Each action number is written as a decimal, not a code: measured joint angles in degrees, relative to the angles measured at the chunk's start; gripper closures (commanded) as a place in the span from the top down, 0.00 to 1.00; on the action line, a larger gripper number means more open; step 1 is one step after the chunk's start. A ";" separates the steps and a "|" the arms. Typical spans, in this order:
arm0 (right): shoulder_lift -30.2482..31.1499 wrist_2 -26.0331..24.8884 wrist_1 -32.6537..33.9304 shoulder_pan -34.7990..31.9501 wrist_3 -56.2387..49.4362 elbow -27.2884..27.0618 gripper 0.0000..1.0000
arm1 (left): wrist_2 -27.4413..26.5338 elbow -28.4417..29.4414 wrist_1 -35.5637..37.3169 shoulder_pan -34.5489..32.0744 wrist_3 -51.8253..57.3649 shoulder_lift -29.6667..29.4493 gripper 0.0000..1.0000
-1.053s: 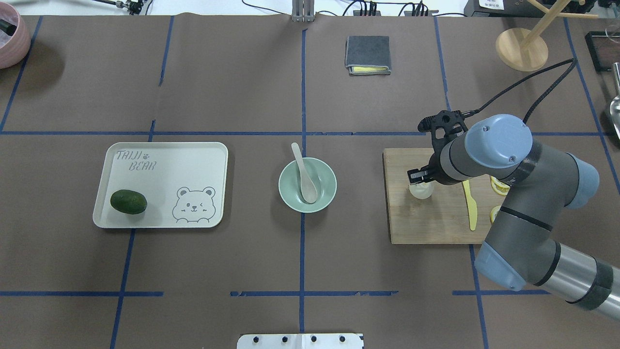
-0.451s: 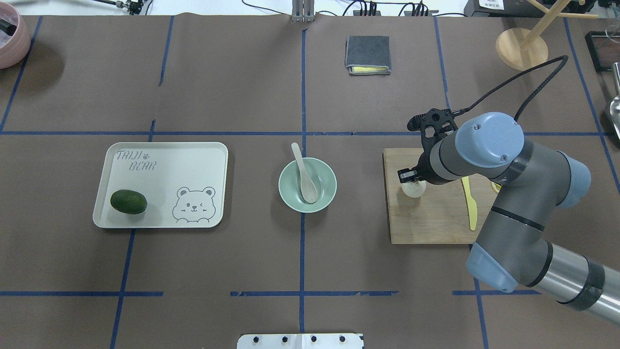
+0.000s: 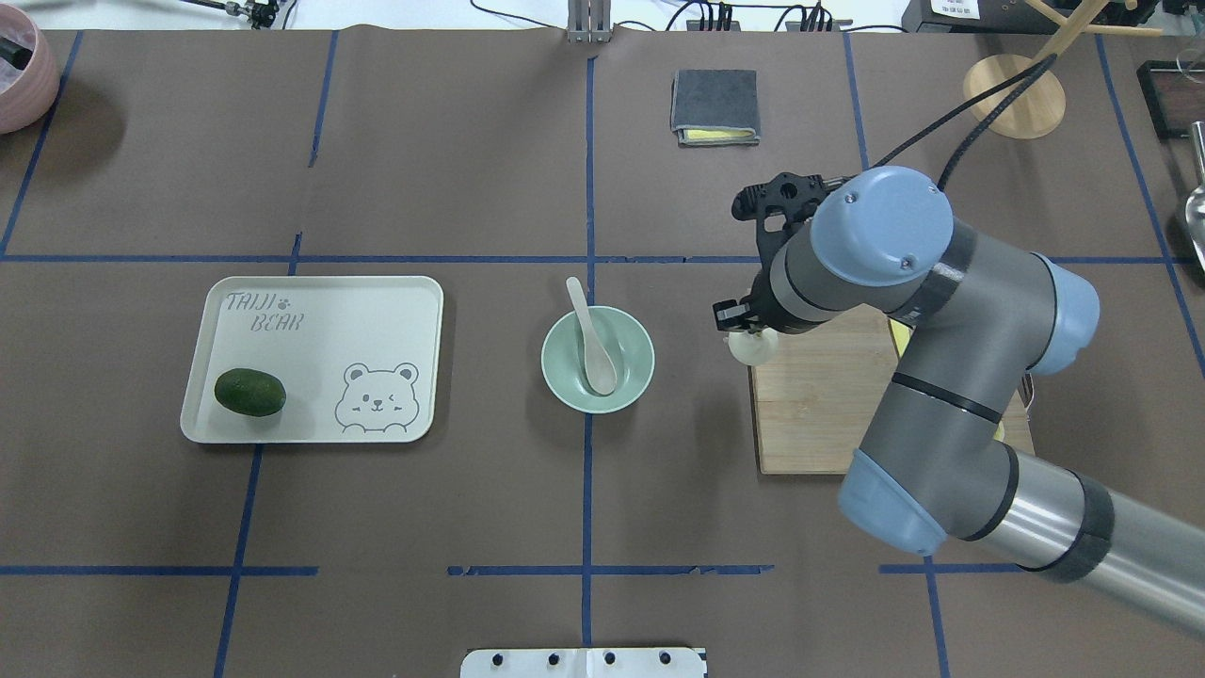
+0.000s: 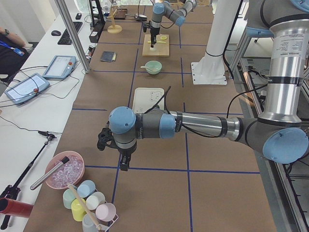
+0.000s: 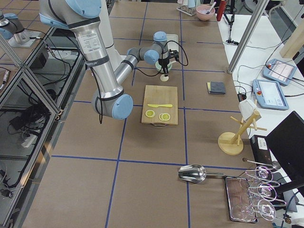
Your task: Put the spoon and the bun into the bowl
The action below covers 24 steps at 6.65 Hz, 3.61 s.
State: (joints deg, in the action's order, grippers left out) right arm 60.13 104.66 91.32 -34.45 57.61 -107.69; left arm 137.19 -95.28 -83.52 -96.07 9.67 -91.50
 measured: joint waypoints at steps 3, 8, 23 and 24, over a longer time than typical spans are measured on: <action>-16.53 -4.02 4.21 4.26 10.88 10.77 0.00 | 0.08 0.20 -0.06 0.01 0.02 0.00 1.00; -20.67 -10.09 3.93 9.22 14.48 19.77 1.00 | 0.09 0.27 -0.06 0.01 0.23 0.00 1.00; 40.45 24.13 3.75 -51.39 -65.41 2.12 1.00 | -6.35 0.27 0.56 1.68 0.61 0.74 1.00; 41.49 26.03 3.77 -52.32 -65.31 2.50 1.00 | -6.28 0.27 0.59 2.00 0.61 0.83 1.00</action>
State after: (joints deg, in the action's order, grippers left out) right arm 101.63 130.69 95.09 -86.77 -7.71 -105.19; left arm 130.91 -95.01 -82.93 -94.07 10.28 -90.67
